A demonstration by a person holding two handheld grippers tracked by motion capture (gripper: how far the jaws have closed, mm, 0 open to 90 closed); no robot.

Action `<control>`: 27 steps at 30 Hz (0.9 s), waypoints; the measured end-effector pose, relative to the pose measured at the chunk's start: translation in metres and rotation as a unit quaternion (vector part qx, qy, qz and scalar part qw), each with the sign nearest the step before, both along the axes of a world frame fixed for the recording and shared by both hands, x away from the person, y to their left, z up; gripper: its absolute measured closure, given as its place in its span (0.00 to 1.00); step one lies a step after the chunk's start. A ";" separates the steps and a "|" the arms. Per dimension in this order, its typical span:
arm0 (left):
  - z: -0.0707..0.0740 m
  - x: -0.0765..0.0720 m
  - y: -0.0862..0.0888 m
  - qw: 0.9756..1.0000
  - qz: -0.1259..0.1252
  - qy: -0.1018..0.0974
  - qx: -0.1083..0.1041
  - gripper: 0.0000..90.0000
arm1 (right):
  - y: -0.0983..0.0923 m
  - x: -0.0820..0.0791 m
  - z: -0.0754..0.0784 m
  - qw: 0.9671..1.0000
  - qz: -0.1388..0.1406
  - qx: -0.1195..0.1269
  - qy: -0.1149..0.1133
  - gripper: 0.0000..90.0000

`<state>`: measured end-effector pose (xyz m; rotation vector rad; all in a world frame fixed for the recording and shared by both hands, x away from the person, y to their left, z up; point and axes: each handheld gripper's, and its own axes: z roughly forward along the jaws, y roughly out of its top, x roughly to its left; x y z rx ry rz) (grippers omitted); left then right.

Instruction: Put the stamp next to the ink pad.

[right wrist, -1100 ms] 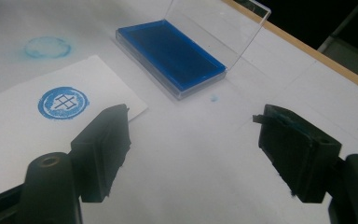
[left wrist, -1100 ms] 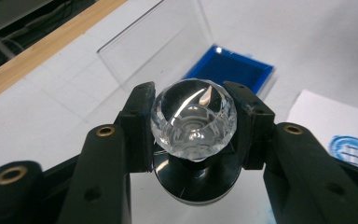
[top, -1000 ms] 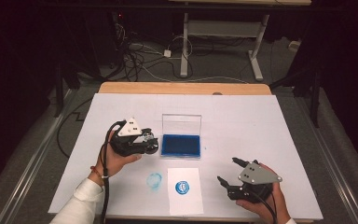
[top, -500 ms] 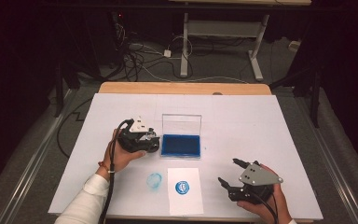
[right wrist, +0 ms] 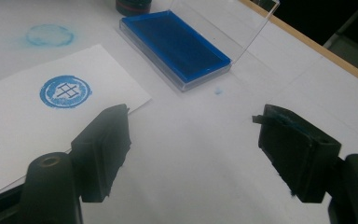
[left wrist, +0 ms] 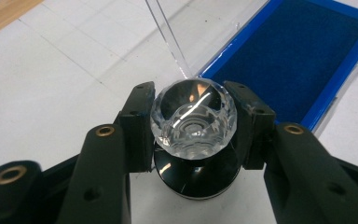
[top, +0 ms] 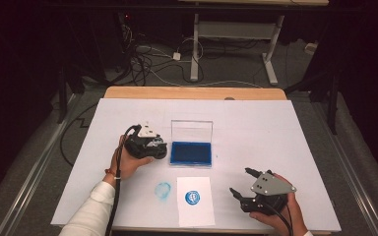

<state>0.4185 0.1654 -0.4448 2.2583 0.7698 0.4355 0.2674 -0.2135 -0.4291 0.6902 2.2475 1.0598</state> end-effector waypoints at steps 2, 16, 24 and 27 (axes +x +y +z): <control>-0.001 0.000 0.000 1.000 0.000 0.003 0.001 0.59 | 0.000 0.000 0.000 1.000 0.001 -0.001 0.000 0.28; 0.010 -0.008 -0.001 0.999 0.004 -0.033 -0.021 0.42 | 0.000 -0.001 0.000 1.000 0.001 -0.002 -0.002 0.28; 0.020 -0.018 -0.003 0.997 0.013 -0.069 -0.030 0.25 | 0.000 -0.002 0.001 1.000 -0.003 -0.002 -0.008 0.28; 0.025 -0.023 -0.004 0.996 0.009 -0.084 -0.043 0.21 | 0.000 -0.002 0.002 1.000 -0.003 -0.001 -0.010 0.28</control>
